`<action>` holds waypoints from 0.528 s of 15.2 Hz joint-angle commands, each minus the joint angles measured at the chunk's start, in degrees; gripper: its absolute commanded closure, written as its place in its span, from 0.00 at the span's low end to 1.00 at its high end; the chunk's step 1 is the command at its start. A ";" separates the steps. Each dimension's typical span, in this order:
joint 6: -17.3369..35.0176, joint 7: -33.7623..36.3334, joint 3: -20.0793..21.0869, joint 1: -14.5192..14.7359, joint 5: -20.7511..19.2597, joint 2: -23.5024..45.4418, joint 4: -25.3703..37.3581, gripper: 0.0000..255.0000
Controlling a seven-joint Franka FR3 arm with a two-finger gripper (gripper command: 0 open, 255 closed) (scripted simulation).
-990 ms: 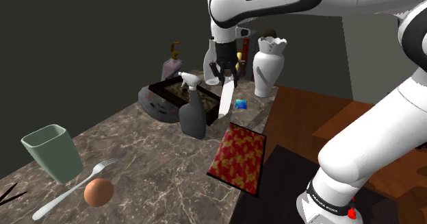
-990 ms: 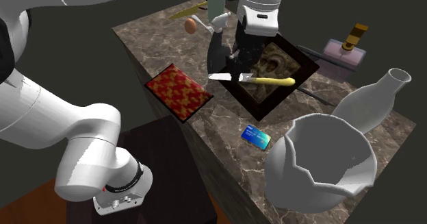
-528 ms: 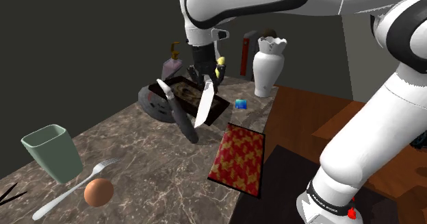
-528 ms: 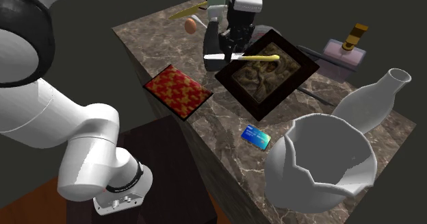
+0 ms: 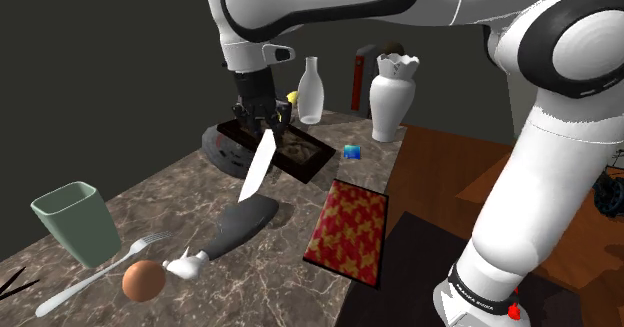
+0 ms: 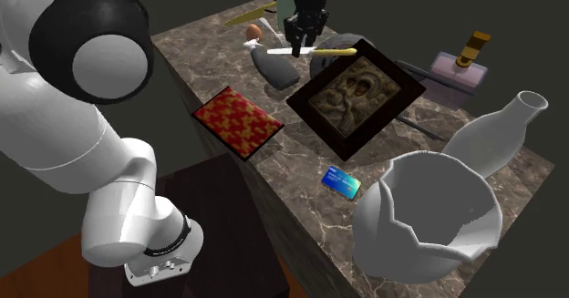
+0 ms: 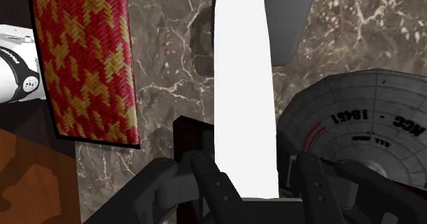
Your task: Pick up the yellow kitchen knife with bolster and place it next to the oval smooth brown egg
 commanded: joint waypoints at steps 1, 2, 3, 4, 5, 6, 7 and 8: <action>-1.02 4.00 1.62 2.19 -1.86 4.14 4.31 1.00; -1.62 5.74 2.22 3.42 -2.87 6.22 6.55 1.00; -2.30 7.46 2.76 4.74 -3.96 8.38 8.92 1.00; -3.07 9.12 3.15 6.24 -5.09 10.61 11.44 1.00; -3.93 10.73 3.50 7.84 -6.27 12.90 14.13 1.00; -4.89 12.27 3.74 9.59 -7.50 15.27 17.01 1.00; -5.96 13.72 3.86 11.49 -8.75 17.72 20.12 1.00; -7.17 15.07 3.87 13.56 -10.04 20.24 23.49 1.00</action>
